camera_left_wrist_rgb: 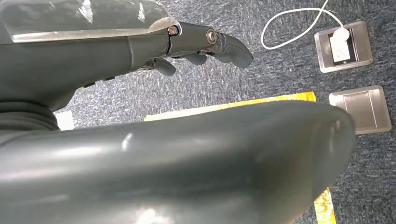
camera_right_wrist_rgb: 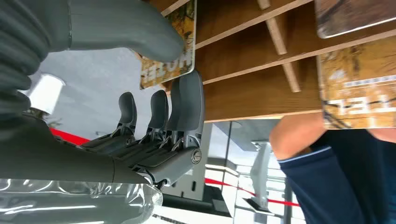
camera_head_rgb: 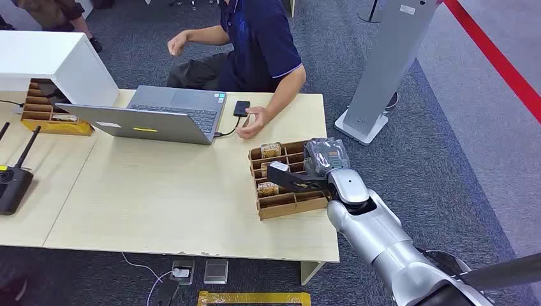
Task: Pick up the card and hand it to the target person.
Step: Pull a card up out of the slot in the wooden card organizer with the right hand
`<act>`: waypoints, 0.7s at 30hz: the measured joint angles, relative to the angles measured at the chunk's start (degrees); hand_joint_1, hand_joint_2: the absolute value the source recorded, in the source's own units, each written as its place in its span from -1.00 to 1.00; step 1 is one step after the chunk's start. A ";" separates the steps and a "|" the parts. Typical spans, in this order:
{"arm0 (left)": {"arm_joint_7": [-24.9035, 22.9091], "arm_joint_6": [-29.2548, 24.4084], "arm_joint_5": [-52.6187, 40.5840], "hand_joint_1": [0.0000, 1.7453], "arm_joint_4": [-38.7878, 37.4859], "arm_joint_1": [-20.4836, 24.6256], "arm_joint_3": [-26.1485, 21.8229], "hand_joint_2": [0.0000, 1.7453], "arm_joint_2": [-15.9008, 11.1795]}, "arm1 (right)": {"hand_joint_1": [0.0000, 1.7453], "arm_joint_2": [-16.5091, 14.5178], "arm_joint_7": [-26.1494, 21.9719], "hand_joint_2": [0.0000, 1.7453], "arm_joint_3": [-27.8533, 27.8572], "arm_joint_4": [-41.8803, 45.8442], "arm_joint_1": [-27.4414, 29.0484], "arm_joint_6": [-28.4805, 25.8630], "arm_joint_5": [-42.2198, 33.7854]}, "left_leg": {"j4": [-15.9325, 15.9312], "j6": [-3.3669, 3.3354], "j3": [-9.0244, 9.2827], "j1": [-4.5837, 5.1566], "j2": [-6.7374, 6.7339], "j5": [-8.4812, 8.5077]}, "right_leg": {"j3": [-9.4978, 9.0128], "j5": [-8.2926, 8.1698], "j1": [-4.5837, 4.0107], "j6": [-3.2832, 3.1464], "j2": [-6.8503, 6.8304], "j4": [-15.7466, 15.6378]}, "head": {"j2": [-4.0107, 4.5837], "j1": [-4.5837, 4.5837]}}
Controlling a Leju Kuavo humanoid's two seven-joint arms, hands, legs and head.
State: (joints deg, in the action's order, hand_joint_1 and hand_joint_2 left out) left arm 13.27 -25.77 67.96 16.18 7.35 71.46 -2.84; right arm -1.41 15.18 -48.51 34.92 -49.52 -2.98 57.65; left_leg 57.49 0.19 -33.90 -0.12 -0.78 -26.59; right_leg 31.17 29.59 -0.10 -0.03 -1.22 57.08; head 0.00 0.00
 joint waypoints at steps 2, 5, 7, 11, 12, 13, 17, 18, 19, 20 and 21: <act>0.12 0.15 -0.13 -1.00 0.00 0.00 0.10 -1.00 -0.05 | 0.44 0.21 0.17 1.00 0.14 0.04 0.11 0.02 0.00 | 0.00 0.00 0.02 0.01 0.00 0.00 | -0.01 0.01 0.01 0.00 0.01 0.01 | 0.00 0.00; 0.36 0.49 -0.36 -1.00 -0.13 0.00 0.26 -1.00 0.03 | 0.42 0.65 0.52 1.00 0.58 0.04 0.35 -0.22 0.09 | -0.01 0.01 0.03 0.00 0.01 0.01 | -0.02 0.01 0.01 0.00 0.00 0.00 | 0.00 0.00; 0.34 0.54 -0.38 -1.00 -0.22 0.00 0.27 -1.00 0.11 | 0.39 0.68 0.55 1.00 0.69 0.02 0.36 -0.35 0.16 | -0.02 0.01 0.03 0.00 0.03 0.01 | -0.03 0.01 0.01 0.00 -0.02 -0.01 | 0.00 0.00; 0.41 0.57 -0.26 -1.00 -0.25 -0.02 0.13 -1.00 0.22 | 0.30 0.57 0.59 1.00 0.67 -0.11 0.44 -0.24 0.25 | -0.02 0.00 0.05 0.01 0.01 0.02 | -0.03 0.00 0.01 0.01 0.01 -0.01 | 0.00 0.00; 0.46 0.56 -0.19 -1.00 -0.29 -0.03 0.05 -1.00 0.29 | 0.26 0.49 0.60 1.00 0.66 -0.26 0.47 -0.14 0.32 | -0.02 0.00 0.04 0.01 -0.01 0.01 | -0.01 -0.01 0.02 0.01 0.03 0.00 | 0.00 0.00; 0.52 0.54 -0.15 -1.00 -0.34 -0.04 -0.01 -1.00 0.35 | 0.24 0.43 0.58 1.00 0.65 -0.44 0.45 -0.06 0.40 | -0.01 0.00 0.04 0.01 -0.02 0.01 | -0.01 0.00 0.02 0.01 0.04 0.00 | 0.00 0.00; 0.55 0.39 -0.01 -1.00 -0.55 -0.05 -0.20 -1.00 0.62 | 0.19 -0.02 0.22 1.00 0.57 -1.44 0.26 0.03 0.73 | -0.02 0.01 0.04 0.01 -0.03 0.00 | -0.02 0.01 0.01 -0.01 0.04 0.00 | 0.00 0.00; 0.54 0.35 0.01 -1.00 -0.61 -0.05 -0.23 -1.00 0.68 | 0.18 -0.20 0.02 1.00 0.63 -1.81 0.18 -0.04 0.85 | -0.02 0.01 0.05 0.01 -0.04 -0.01 | -0.02 0.01 0.01 -0.01 0.05 0.00 | 0.00 0.00; 0.52 0.32 0.01 -1.00 -0.66 -0.04 -0.25 -1.00 0.72 | 0.20 -0.35 -0.13 1.00 0.68 -2.09 0.12 -0.09 0.94 | 0.00 0.01 0.02 0.01 -0.05 -0.01 | 0.01 0.01 0.01 -0.01 0.05 0.02 | 0.00 0.00; 0.50 0.28 0.01 -1.00 -0.70 -0.04 -0.27 -1.00 0.77 | 0.20 -0.53 -0.36 1.00 0.75 -2.40 0.07 -0.10 1.04 | 0.01 0.01 0.00 0.01 -0.06 -0.01 | 0.04 0.01 0.01 -0.01 0.05 0.02 | 0.00 0.00; 0.49 0.27 0.04 -1.00 -0.70 -0.04 -0.32 -1.00 0.79 | 0.22 -0.64 -0.50 1.00 0.80 -2.49 0.05 -0.07 1.09 | -0.01 0.01 0.02 0.01 -0.06 -0.01 | 0.02 0.01 0.01 -0.01 0.06 0.02 | 0.00 0.00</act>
State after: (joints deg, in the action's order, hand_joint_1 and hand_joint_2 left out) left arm 13.75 -25.50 68.00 15.48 7.31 71.14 -2.05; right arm -2.05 14.67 -47.71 32.44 -49.47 -3.05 58.74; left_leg 57.48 0.20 -33.88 -0.11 -0.84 -26.60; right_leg 31.19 29.59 -0.09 -0.04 -1.16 57.10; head 0.00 0.00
